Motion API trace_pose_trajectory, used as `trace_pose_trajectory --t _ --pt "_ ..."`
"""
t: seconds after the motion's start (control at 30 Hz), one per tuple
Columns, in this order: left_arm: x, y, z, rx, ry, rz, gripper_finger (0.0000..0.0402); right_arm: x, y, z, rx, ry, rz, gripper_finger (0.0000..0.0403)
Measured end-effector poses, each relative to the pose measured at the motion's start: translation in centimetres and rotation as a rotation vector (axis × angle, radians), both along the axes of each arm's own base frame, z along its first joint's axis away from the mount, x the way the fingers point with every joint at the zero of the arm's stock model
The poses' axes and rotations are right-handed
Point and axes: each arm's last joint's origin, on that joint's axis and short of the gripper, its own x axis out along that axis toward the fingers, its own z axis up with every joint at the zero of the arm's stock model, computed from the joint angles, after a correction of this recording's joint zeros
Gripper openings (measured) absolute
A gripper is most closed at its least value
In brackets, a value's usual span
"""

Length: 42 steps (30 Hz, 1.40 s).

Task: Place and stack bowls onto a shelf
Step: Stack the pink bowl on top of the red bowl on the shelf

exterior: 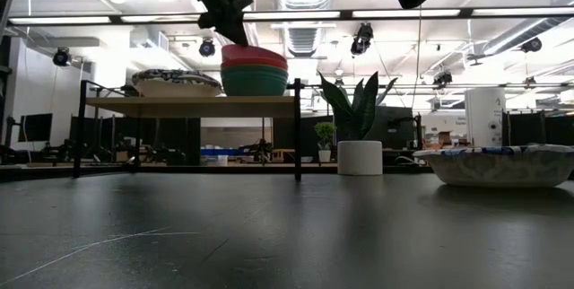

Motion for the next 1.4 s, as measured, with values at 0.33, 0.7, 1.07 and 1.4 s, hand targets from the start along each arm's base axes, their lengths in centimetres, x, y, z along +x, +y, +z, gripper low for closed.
trace_pose_trajectory --t 0.33,0.7,1.07,1.4 --pt "-3.3 -3.3 4.8 0.037 -0.081 -0.056 0.007 0.6 -1.6 0.3 -0.033 -0.035 -0.285 0.0033" --pt "-7.0 -12.5 3.4 0.047 -0.345 -0.386 0.0064 4.2 -10.8 5.9 -0.114 -0.097 -0.596 0.0033" --pt "-10.3 -15.8 -2.3 0.15 -0.52 -0.448 0.006 7.9 -21.0 10.4 -0.288 -0.169 -0.794 0.0033" --pt "-11.1 -16.2 -7.1 0.156 -0.627 -0.428 0.006 13.1 -29.7 11.3 -0.355 -0.203 -0.796 0.0034"
